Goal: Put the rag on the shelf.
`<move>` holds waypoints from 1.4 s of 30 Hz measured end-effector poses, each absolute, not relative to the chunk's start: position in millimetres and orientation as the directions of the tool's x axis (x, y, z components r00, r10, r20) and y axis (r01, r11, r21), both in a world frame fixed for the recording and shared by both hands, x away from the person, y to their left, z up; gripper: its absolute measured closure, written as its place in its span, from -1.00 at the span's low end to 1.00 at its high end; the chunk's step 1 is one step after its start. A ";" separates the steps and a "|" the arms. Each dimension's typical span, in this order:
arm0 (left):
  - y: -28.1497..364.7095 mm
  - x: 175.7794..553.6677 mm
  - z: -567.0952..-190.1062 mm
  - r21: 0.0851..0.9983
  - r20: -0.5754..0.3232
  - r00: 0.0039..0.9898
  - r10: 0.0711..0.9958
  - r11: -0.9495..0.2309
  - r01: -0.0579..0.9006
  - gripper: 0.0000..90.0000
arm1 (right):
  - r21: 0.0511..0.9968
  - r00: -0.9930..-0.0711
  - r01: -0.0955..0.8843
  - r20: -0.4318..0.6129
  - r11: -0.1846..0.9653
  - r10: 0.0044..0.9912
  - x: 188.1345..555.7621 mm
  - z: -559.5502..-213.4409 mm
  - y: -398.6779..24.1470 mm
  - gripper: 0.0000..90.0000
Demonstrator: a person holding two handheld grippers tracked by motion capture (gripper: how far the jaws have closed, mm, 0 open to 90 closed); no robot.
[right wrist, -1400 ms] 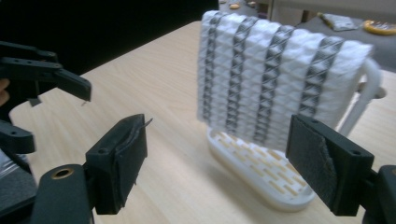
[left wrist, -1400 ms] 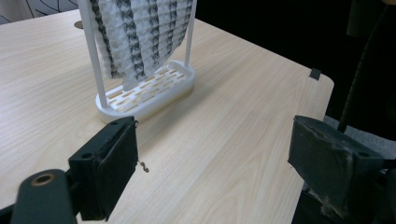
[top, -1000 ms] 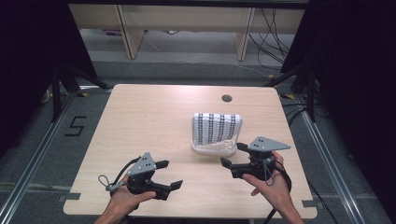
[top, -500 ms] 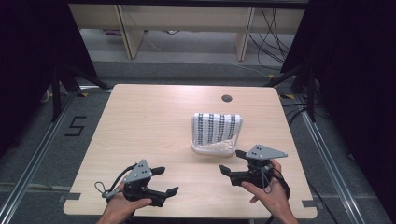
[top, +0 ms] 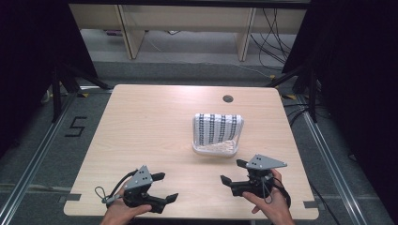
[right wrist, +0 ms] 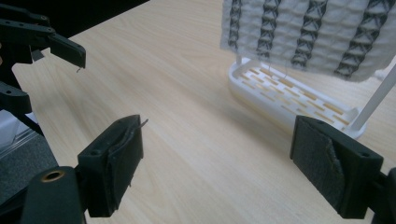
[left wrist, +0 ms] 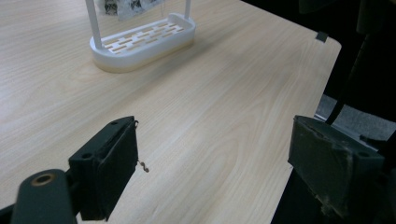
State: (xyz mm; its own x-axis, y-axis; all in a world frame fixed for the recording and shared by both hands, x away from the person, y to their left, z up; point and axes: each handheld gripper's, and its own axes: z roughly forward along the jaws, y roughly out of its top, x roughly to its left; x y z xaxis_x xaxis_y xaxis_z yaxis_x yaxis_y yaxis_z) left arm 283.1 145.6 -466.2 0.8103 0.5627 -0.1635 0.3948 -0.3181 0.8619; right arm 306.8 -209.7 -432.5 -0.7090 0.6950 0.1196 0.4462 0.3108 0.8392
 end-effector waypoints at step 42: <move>143.6 268.6 -502.1 0.811 -0.128 0.813 0.568 -0.412 0.415 -0.66 | 0.752 -0.689 0.542 0.142 0.375 0.711 288.9 -481.0 -221.6 -0.59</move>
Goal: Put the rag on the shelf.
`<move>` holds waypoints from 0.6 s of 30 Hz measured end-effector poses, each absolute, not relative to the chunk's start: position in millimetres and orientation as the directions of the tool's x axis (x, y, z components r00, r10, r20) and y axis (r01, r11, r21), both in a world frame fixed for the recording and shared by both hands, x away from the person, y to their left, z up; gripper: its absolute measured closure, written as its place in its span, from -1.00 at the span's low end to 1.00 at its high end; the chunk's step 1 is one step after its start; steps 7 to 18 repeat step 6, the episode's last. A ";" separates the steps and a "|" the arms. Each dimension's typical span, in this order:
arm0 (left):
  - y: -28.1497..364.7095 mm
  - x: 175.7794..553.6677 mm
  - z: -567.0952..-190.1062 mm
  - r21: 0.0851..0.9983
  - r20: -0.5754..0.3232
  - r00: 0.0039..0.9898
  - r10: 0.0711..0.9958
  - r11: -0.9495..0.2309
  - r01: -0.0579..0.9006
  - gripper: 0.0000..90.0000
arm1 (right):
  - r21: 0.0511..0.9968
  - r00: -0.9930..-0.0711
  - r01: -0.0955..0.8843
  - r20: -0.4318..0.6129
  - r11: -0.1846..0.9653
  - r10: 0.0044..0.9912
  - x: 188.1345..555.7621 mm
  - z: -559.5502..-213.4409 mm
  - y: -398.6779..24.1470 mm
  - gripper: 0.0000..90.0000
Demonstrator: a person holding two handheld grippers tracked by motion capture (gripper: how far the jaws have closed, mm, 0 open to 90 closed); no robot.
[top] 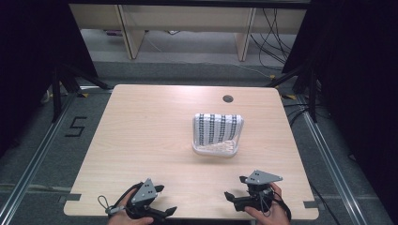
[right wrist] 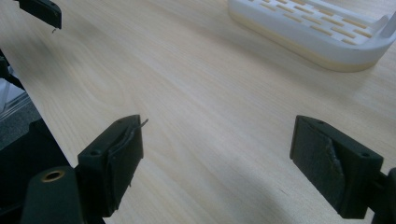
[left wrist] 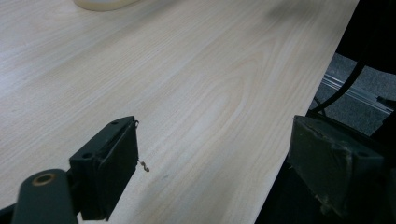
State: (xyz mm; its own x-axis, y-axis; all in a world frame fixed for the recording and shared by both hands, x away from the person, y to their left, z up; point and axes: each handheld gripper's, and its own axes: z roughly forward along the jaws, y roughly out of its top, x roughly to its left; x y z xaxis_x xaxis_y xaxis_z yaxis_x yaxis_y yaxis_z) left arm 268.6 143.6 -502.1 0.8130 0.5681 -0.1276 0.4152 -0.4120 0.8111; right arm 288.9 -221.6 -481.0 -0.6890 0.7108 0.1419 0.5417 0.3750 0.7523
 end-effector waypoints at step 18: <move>147.2 271.6 -503.9 0.808 -0.121 0.806 0.580 -0.414 0.419 -0.66 | 0.749 -0.689 0.548 0.152 0.372 0.709 290.8 -483.6 -222.3 -0.60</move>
